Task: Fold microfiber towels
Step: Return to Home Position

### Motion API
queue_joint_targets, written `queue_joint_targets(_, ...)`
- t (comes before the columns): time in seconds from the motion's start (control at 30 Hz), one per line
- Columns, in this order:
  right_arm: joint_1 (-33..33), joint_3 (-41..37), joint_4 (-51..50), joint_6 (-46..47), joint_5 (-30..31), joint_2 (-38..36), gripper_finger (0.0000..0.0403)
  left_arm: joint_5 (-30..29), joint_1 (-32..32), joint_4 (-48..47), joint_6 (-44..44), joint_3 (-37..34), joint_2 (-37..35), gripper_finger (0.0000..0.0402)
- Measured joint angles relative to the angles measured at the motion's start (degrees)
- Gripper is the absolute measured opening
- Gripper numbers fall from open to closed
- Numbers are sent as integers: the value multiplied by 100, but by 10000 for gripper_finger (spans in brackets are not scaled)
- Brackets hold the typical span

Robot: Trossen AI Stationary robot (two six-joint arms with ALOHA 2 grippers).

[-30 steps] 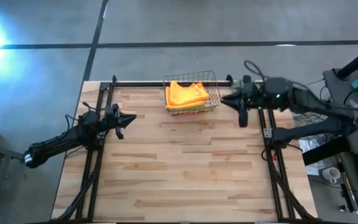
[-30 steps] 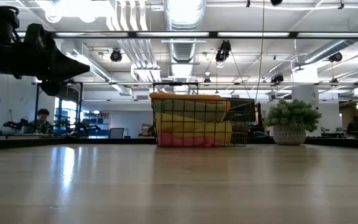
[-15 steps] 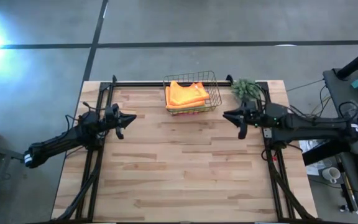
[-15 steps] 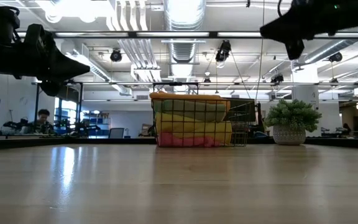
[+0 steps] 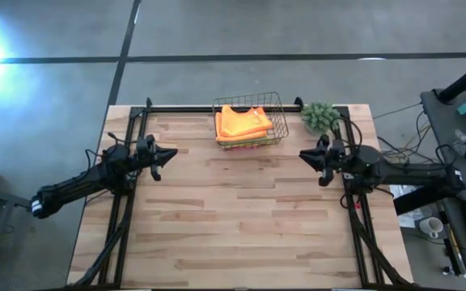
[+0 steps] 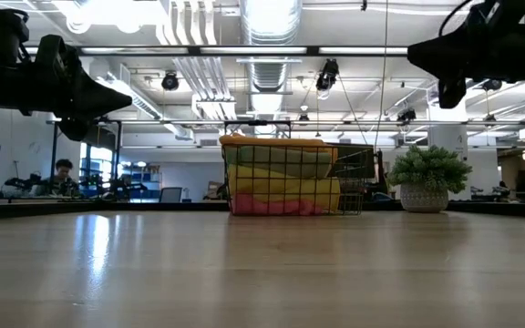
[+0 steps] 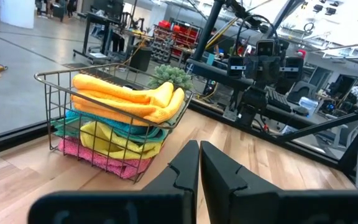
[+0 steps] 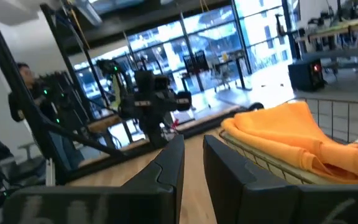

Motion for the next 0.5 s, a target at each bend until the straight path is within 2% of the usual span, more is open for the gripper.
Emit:
queue_joint_targets(0.27, 0, -520, 1, 290, -377, -923, 52, 0, 0, -2, 0, -2, 0, 1)
queue_joint_targets(0.5, 0, -541, -414, 195, -424, -1457, 52, 2, -2, 0, 1, -2, 1, 1)
